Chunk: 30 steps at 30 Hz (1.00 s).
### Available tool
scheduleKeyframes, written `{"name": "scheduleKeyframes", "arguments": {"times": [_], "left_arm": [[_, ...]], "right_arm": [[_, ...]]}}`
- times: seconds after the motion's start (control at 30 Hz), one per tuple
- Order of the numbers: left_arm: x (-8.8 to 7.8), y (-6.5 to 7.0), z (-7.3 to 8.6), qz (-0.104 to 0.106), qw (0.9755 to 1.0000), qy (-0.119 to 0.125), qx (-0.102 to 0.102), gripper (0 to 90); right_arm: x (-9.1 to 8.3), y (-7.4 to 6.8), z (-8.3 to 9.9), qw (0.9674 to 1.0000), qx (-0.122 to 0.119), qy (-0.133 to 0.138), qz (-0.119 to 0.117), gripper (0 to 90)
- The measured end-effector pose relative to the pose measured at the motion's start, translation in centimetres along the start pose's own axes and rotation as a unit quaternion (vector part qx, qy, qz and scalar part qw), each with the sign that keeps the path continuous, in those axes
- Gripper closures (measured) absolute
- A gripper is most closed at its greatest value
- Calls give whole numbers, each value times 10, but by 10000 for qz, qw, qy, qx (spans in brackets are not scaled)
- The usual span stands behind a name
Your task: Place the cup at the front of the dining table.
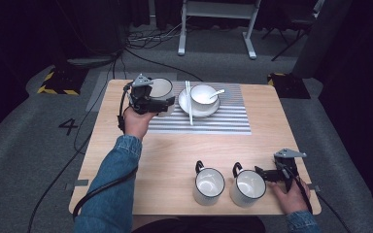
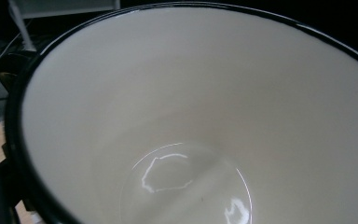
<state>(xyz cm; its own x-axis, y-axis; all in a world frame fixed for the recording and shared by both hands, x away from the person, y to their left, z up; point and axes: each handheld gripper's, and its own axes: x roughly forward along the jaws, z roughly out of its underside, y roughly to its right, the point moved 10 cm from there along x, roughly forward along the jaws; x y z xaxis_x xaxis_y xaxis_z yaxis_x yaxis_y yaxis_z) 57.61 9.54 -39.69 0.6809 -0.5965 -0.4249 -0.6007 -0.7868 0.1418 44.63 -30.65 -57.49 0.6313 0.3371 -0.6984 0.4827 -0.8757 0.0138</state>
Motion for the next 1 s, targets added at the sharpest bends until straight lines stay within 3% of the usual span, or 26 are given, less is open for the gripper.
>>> {"name": "scheduleKeyframes", "arguments": {"times": [0.23,0.37,0.47,0.57,0.7,0.8,1.0], "left_arm": [[21,-32,-6,-193,9991,-29,-372,33],[30,-45,-9,-240,9990,-84,-357,33],[36,-48,-9,-152,9991,-157,-355,33],[46,-57,-8,-308,9986,-411,-111,33],[50,-59,-9,-284,9985,-313,-336,33],[53,-60,-6,-293,9983,-299,-397,33],[64,-64,8,-550,9962,-430,-518,34]], "right_arm": [[0,0,0,10000,-1,0,0,6],[0,0,0,10000,-2,0,0,6],[0,0,0,10000,0,0,0,6],[0,0,0,10000,-1,1,0,6],[0,0,0,10000,2,1,-1,6],[0,0,0,10000,-2,0,1,6],[0,0,0,10000,0,1,0,6]]}}
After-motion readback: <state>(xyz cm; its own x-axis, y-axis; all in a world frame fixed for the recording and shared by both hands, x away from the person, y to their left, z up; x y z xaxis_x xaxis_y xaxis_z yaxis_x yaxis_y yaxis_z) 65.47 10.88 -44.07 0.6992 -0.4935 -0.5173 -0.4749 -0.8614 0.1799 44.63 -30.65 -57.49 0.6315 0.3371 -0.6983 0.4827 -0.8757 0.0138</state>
